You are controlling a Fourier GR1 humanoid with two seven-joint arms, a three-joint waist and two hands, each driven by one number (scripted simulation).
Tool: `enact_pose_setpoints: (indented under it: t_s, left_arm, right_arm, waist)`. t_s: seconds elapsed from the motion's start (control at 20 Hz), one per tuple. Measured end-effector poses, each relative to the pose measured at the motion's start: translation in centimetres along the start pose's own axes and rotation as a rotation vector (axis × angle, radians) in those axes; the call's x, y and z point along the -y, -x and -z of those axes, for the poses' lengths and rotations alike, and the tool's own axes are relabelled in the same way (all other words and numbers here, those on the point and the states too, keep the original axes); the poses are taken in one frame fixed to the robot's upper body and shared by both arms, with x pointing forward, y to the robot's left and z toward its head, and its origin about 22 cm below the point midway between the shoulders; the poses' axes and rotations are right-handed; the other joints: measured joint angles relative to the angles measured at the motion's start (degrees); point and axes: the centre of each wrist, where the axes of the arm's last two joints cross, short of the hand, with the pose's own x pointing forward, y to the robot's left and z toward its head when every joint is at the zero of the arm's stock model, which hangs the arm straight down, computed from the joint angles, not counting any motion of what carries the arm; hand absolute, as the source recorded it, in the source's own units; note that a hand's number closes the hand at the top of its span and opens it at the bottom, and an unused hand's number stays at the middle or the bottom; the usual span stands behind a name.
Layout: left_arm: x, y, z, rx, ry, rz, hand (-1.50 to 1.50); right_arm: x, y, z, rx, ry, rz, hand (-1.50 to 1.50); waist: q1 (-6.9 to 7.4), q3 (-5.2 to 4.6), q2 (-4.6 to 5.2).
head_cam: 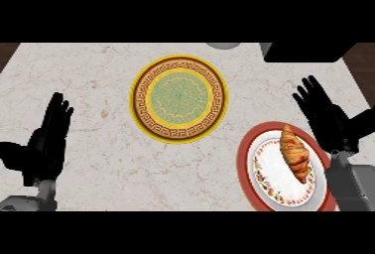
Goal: Pick the croissant from the plate and place it in the plate
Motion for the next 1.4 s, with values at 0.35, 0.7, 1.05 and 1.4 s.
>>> enact_pose_setpoints:
  t_s: [0.35, 0.7, 1.05, 1.4]
  left_arm:
    - [-3.7, 1.7, -0.8, 0.021, 0.038, 0.255, 0.0]
    - [-5.8, 3.3, -2.3, -0.006, 0.077, 0.359, 0.0]
    - [-6.0, 3.8, -2.9, 0.006, 0.104, 0.376, 0.0]
    - [-6.1, 4.0, -3.0, 0.024, 0.117, 0.379, 0.0]
  right_arm:
    - [-0.6, -4.6, -1.3, 0.306, 0.003, -0.114, -1.5]
    - [-1.7, -2.4, -5.4, 0.708, 0.297, -0.285, -1.5]
    - [-3.9, 2.5, -13.5, 0.8, 0.338, -0.372, -1.5]
    - [-1.9, 2.0, -17.9, 0.57, 0.282, -0.699, -1.5]
  waist:
    - [-0.36, 0.76, -1.24]
    - [-1.65, 1.12, -1.6]
    - [-0.62, 1.2, -1.23]
    - [0.18, 1.06, -0.86]
